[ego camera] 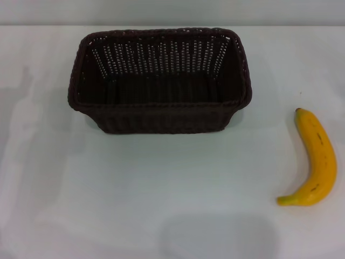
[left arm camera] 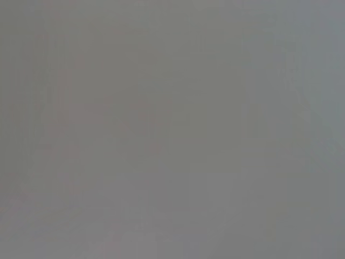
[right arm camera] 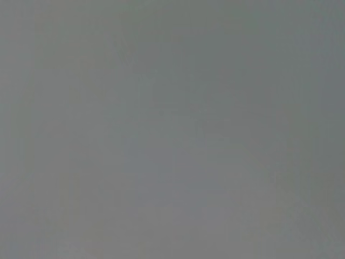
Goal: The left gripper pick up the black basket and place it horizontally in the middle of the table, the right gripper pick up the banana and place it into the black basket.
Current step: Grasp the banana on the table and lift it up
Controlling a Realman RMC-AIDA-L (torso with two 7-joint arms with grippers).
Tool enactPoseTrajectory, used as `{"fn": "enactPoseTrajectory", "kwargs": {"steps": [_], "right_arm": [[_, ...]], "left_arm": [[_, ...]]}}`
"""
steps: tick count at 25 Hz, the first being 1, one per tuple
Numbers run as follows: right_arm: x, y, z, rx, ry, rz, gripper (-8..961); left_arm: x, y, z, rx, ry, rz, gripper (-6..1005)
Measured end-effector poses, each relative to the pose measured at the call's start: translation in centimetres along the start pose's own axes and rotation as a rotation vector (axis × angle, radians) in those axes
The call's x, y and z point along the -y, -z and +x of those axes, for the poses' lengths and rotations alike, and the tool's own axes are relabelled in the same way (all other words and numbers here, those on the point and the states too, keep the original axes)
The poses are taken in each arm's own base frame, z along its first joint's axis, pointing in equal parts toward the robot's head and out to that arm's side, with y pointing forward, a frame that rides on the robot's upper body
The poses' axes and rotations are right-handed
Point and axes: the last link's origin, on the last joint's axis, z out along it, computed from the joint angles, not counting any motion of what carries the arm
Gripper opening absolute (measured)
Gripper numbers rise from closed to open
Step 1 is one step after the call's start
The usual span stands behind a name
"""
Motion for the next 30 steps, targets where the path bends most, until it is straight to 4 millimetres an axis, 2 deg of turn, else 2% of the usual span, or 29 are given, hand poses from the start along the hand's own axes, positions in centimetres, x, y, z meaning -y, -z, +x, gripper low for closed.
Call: {"fn": "enactPoseTrajectory", "kwargs": {"steps": [3, 6, 12, 15, 19, 22, 26, 30], "right_arm": [[-0.8, 0.2, -1.3, -0.057, 0.057, -0.126, 839], [-2.7, 0.7, -2.9, -0.135, 0.140, -0.255, 839], [-7.2, 1.6, -5.6, -0.320, 0.236, -0.308, 839], [-9.6, 1.1, -5.7, -0.443, 0.288, -0.301, 839], [-12.9, -0.6, -4.5, -0.571, 0.361, -0.272, 839], [-15.7, -1.5, -4.3, -0.629, 0.378, -0.282, 839], [-19.9, -1.5, -4.5, -0.676, 0.430, -0.294, 839], [-22.8, -1.1, -4.9, -0.696, 0.479, -0.242, 839]], "left_arm": [[-0.3, -0.7, -0.7, 0.039, -0.006, 0.018, 818], [-0.2, -0.7, -1.3, 0.058, -0.045, 0.057, 818], [0.4, -0.4, -1.3, 0.032, -0.109, 0.122, 819], [0.8, -0.2, -1.3, 0.036, -0.111, 0.138, 819], [1.1, 0.2, -1.6, 0.055, -0.139, 0.140, 819], [1.4, 0.6, -1.7, 0.069, -0.172, 0.140, 819], [2.2, 1.2, -1.8, 0.079, -0.183, 0.165, 819], [2.8, 1.4, -2.0, 0.108, -0.193, 0.194, 819]]}}
